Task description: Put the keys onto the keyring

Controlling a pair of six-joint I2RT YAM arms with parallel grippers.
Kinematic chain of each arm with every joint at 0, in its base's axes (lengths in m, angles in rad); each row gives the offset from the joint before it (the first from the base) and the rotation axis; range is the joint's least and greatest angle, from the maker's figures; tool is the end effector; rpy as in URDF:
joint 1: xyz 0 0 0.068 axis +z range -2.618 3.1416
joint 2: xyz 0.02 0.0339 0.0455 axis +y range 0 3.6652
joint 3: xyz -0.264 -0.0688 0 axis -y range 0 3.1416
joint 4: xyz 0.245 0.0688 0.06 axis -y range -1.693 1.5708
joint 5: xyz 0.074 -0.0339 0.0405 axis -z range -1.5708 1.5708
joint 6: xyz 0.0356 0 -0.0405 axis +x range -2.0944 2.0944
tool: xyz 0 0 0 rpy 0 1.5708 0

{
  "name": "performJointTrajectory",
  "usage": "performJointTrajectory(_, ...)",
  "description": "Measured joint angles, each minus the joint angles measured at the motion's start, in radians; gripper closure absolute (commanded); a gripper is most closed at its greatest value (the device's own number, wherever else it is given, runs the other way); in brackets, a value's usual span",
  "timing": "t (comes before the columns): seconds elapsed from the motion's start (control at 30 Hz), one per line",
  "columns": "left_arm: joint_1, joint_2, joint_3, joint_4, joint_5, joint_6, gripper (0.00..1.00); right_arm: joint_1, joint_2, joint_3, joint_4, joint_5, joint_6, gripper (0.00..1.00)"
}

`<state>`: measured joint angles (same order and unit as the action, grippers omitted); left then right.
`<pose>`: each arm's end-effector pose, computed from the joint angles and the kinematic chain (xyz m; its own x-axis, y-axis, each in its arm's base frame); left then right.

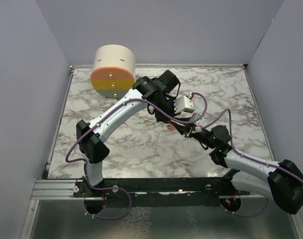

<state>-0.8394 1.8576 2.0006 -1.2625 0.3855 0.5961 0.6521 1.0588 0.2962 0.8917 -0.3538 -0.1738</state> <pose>0.2407 -0.2882 0.3647 -0.0487 0.8332 -0.5509 0.9988 0.0352 -0.0352 0.1640 0.1407 0.2316 0.2464 -0.0159 -0.9690 -0.8120 0.5425 -0.2154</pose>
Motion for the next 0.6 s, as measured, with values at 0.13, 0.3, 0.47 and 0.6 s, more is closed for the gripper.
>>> performJointTrajectory(0.13, 0.000, 0.000, 0.000, -0.004, 0.001, 0.003, 1.00, -0.002, 0.009, 0.006, -0.001, -0.012, 0.000, 0.84)
performJointTrajectory(0.3, 0.000, 0.000, 0.002, -0.005, 0.006, 0.006, 1.00, -0.003, 0.010, 0.011, -0.002, -0.032, 0.000, 0.92)
performJointTrajectory(0.47, 0.000, 0.000, 0.006, -0.011, 0.007, 0.007, 1.00, -0.005, 0.015, 0.014, -0.002, -0.047, -0.004, 0.99)
performJointTrajectory(0.6, 0.000, 0.002, 0.017, -0.021, 0.006, 0.009, 1.00, -0.006, 0.018, 0.018, -0.002, -0.053, -0.005, 0.99)
